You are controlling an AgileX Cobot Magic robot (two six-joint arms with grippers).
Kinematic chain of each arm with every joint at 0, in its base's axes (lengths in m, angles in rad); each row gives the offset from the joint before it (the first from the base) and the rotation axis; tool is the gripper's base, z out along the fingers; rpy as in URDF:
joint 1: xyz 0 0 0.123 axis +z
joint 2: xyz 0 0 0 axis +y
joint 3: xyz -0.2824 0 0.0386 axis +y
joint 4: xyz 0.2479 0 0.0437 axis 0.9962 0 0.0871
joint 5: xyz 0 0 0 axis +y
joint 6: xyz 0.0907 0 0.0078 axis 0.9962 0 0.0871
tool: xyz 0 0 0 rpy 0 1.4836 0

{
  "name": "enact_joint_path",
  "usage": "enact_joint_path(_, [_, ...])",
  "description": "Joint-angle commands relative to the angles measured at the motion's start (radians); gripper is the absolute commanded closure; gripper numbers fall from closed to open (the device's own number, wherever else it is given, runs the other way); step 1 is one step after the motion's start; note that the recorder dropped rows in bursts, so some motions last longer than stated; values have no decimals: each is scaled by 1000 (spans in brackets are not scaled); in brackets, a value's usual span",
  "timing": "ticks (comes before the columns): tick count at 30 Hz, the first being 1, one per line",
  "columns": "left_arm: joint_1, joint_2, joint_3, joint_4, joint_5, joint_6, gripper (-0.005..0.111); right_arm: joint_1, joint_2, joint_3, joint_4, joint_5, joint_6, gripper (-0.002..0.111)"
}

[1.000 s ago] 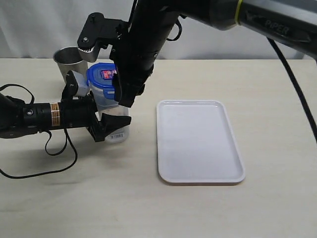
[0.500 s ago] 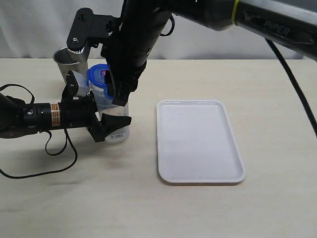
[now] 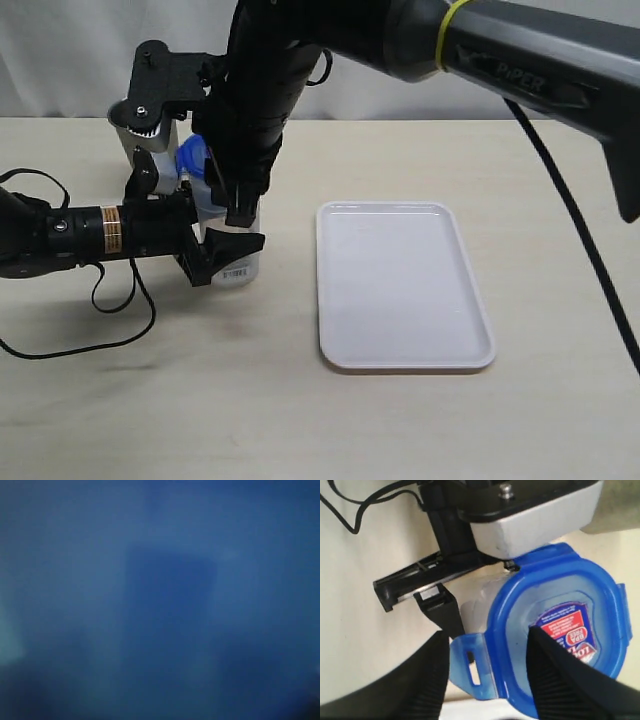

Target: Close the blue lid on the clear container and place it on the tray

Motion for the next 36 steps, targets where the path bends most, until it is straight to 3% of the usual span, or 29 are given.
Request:
enact_joint_path(1, [-5, 1, 2, 12, -33, 56, 73, 1, 61, 12, -22, 64, -4, 62])
enact_joint_path(2, [-5, 1, 2, 10, -33, 59, 59, 1, 64, 12, -29, 66, -4, 62])
enact_joint_path(4, [-5, 1, 2, 10, -38, 59, 47, 1, 72, 12, -37, 76, -3, 62])
enact_joint_path(18, [-5, 1, 2, 14, -38, 75, 47, 24, 89, 14, -204, 100, -6, 62])
enact_joint_path(36, [-5, 1, 2, 23, -52, 75, 48, 48, 91, 76, -172, 51, -41, 65])
